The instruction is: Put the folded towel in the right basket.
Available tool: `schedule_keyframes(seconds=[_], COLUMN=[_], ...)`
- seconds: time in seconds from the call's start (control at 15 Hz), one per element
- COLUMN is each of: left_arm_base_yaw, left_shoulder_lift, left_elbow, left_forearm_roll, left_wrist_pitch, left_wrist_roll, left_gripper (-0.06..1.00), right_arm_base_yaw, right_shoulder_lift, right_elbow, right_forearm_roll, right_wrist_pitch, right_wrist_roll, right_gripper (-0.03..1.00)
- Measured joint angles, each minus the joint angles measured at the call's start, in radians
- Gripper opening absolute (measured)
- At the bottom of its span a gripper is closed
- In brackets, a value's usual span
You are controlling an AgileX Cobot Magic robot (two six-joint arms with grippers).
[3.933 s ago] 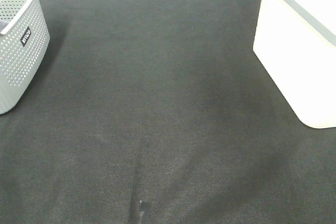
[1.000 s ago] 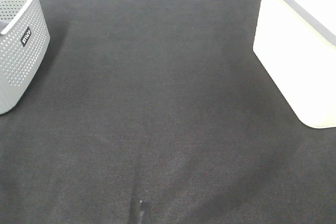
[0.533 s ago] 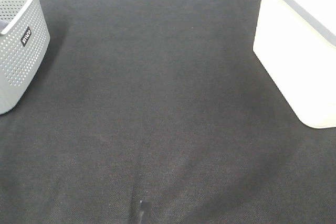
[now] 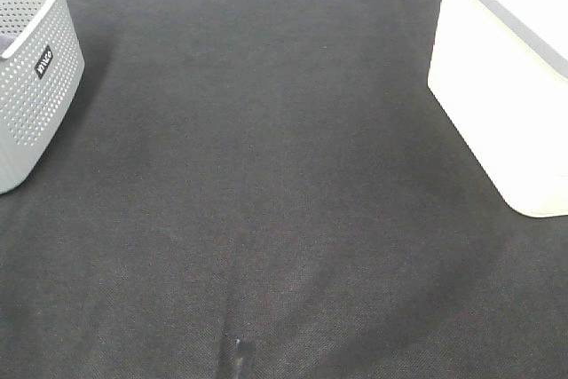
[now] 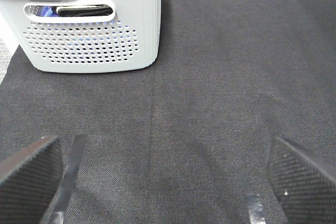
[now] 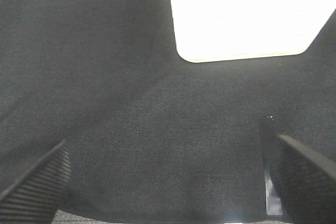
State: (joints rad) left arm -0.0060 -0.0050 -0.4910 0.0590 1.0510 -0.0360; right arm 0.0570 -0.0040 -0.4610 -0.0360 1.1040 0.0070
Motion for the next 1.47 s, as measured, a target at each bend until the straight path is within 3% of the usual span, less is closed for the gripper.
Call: schedule_keyframes(seconds=[0.73, 0.87, 1.47], left_arm_base_yaw=[0.000, 0.000, 0.000], left_shoulder_lift=[0.000, 0.000, 0.000], left_elbow=[0.000, 0.000, 0.000], left_forearm_roll=[0.000, 0.000, 0.000], left_wrist_pitch=[0.000, 0.000, 0.000], left_wrist_roll=[0.000, 0.000, 0.000], left_gripper=[0.99, 0.99, 0.99], right_arm_base_yaw=[-0.002, -0.051, -0.059], right_shoulder_lift=[0.000, 0.000, 0.000], right_elbow=[0.000, 0.000, 0.000], right_forearm_roll=[0.001, 0.007, 0.014], right_wrist_pitch=[0.000, 0.000, 0.000], right_wrist_roll=[0.000, 0.000, 0.000], right_gripper=[0.98, 0.98, 0.98])
